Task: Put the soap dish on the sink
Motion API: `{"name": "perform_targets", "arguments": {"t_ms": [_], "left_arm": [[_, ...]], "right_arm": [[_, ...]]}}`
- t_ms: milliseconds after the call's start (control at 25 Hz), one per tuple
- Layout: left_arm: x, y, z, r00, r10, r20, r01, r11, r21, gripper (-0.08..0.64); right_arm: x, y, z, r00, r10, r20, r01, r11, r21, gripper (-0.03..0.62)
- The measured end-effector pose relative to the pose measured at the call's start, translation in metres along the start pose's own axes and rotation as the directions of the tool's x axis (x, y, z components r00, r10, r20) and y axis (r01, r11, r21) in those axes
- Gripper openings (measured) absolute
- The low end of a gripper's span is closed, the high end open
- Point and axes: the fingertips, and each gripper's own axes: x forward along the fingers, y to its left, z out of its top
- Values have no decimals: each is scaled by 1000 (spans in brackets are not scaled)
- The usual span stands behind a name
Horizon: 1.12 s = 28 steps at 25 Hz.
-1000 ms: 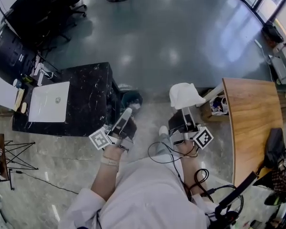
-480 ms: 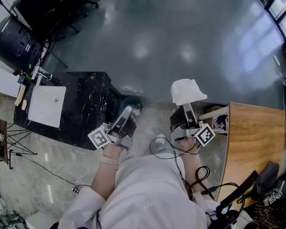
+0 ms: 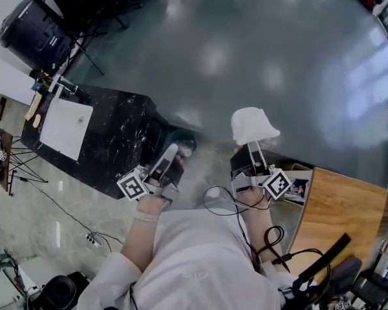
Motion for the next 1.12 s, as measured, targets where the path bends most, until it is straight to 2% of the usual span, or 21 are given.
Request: {"name": "perform_targets", "arguments": {"t_ms": [120, 320, 480, 760, 960, 1120], "left_arm": [[-8, 1, 13, 999, 9, 39, -10, 1000, 18, 6], [-27, 2, 42, 996, -25, 82, 20, 998, 59, 8], [-34, -3, 59, 996, -14, 88, 2, 991, 134, 8], [-71, 2, 106, 988, 15, 157, -41, 986, 164, 8], [-115, 12, 145, 968, 55, 244, -101, 979, 179, 17], [-152, 29, 177, 943, 99, 316, -158, 973, 166, 29]], "right_arm": [[13, -7, -11, 999, -1, -37, 2, 1000, 15, 160], [40, -21, -42, 996, -10, -90, 13, 999, 32, 160], [58, -17, -64, 989, -4, -145, 7, 1000, 21, 160], [107, -20, -121, 970, -6, -244, 7, 1000, 4, 160], [146, -41, -169, 943, -36, -331, 39, 999, 2, 160], [180, -65, -209, 915, -80, -396, 92, 996, 12, 160]]}}
